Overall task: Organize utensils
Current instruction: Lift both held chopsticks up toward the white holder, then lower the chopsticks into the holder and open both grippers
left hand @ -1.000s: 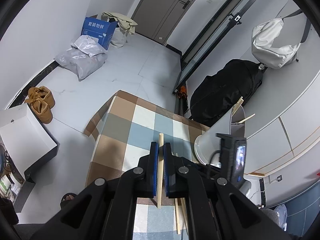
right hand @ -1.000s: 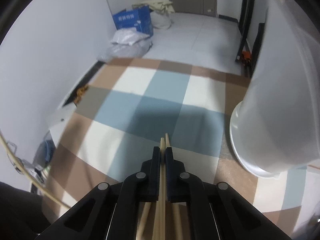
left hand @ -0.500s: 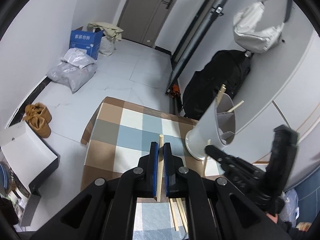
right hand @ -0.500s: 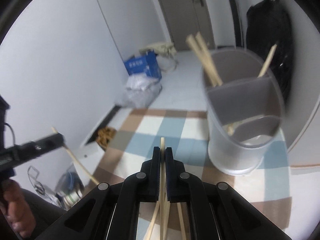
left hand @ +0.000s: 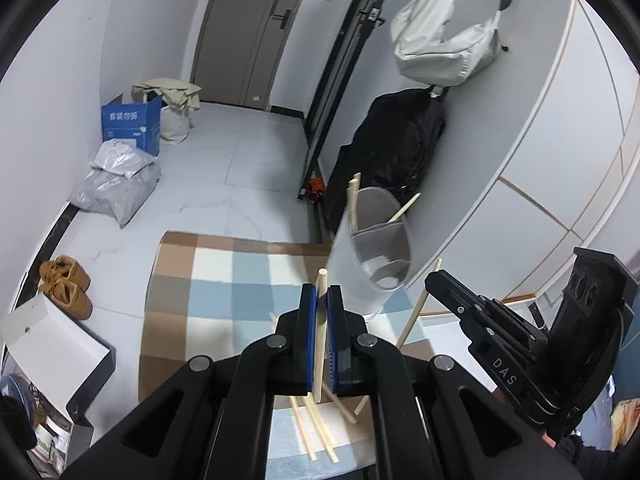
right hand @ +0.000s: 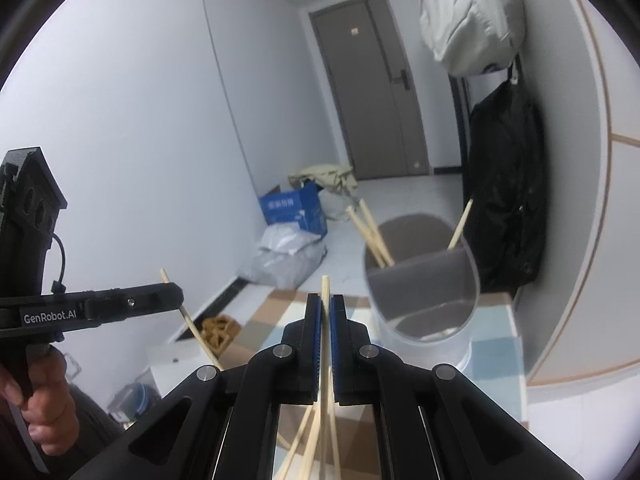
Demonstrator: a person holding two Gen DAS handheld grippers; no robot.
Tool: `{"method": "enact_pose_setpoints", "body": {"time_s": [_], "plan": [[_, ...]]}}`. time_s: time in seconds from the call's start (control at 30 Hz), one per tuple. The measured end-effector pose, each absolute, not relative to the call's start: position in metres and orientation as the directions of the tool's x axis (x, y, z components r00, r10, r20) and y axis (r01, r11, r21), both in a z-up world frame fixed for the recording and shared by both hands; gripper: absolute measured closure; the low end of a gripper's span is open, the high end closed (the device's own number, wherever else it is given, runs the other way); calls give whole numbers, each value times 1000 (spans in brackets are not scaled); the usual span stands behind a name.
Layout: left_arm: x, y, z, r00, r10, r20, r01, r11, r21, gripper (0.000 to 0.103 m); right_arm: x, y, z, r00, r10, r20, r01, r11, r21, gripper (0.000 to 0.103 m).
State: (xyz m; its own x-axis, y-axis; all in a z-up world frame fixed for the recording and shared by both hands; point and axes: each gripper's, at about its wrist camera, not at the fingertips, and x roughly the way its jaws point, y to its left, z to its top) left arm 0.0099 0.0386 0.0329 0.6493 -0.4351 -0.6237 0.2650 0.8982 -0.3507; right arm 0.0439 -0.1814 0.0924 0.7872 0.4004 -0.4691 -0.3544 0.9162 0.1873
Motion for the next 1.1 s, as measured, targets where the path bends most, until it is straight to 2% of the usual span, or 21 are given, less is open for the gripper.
{"method": "enact_pose_setpoints", "body": {"time_s": [0.33,0.67,1.1], "plan": [[42,5,85,665,-476,-576,318,878,-358,102,65,-214,150,841,394,-371,-354,919,174,100],[93,-20,125,703,-486,-519,337,870,-359,102,120,-221,215,880,390,-272,-378,921,97,100],[143,-21,106,687,-479,-547,302,872,-385,102,191,-221,208,884,397,-245,-392,917,71,100]]}}
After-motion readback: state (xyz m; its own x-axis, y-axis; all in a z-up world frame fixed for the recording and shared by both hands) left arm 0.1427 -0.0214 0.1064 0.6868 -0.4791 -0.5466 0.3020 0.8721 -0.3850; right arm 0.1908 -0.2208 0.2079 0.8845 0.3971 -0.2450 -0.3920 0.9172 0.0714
